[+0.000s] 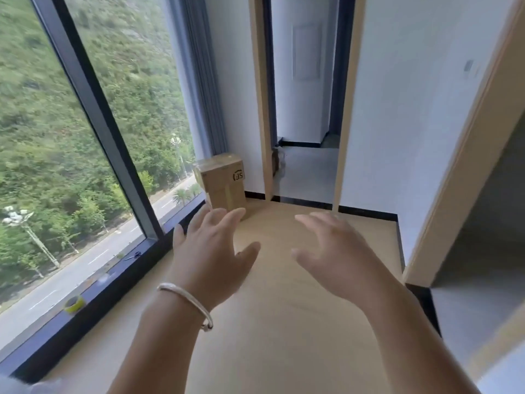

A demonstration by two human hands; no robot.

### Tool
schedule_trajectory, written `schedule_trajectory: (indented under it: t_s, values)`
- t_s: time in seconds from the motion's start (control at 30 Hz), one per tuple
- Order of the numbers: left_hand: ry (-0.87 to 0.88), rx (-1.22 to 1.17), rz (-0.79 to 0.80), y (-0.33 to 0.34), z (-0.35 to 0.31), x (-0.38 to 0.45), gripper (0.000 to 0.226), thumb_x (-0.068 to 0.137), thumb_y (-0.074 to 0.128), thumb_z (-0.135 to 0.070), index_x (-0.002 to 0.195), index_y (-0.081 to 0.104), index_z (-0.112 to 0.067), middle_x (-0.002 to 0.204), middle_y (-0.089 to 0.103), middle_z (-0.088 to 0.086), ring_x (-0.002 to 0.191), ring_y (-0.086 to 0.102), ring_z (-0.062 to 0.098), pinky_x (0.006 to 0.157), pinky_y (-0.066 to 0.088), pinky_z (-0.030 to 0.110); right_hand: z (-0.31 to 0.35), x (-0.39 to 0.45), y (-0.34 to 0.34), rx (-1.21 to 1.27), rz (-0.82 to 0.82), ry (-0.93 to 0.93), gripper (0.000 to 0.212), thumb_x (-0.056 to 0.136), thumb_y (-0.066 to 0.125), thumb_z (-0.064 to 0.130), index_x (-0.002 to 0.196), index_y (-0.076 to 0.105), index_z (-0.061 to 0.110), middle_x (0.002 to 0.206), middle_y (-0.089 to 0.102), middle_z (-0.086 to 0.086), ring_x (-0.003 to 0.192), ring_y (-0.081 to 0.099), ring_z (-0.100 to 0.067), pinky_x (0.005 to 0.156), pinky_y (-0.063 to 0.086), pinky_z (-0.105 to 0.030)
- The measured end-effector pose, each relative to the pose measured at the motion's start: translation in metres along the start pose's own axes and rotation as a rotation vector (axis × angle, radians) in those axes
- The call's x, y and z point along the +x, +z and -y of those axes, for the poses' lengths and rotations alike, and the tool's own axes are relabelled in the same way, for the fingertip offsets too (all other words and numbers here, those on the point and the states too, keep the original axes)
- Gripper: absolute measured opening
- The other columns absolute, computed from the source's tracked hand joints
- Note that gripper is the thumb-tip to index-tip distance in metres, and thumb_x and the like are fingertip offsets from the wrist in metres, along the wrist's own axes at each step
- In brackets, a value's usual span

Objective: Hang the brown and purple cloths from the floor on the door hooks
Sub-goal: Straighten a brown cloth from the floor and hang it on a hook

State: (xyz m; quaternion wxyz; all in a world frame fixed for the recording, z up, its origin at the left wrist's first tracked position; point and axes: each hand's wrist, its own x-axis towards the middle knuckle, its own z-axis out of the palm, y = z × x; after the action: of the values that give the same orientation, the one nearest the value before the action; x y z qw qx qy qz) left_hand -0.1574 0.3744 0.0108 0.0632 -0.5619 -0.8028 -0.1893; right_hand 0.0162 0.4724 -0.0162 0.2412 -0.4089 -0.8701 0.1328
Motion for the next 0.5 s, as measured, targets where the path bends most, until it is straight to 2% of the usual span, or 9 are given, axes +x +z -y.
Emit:
schedule_trajectory:
  t_s: [0.27, 0.5]
  values:
    - [0.156, -0.038, 0.236, 0.093, -0.037, 0.074, 0.063, 0.089, 0.038, -0.065, 0.145, 0.021, -0.041, 0.153, 0.026, -0.01, 0.147, 0.004, 0.017, 0.118, 0.007, 0.055, -0.089, 0.013, 0.014, -0.032, 0.087, 0.266, 0.059, 0.092, 0.051, 0.048, 0.146, 0.031, 0.035, 0.151, 0.03, 0.012, 0.139, 0.021, -0.008, 0.114, 0.022, -0.032]
    - [0.307, -0.079, 0.329, 0.15, -0.041, 0.172, 0.063, 0.09, 0.038, -0.064, 0.145, 0.02, -0.04, 0.154, 0.025, -0.008, 0.147, 0.004, 0.019, 0.117, 0.013, 0.055, -0.133, 0.095, 0.024, -0.114, 0.115, 0.373, 0.06, 0.092, 0.052, 0.048, 0.146, 0.031, 0.035, 0.15, 0.029, 0.016, 0.139, 0.021, -0.006, 0.114, 0.022, -0.03]
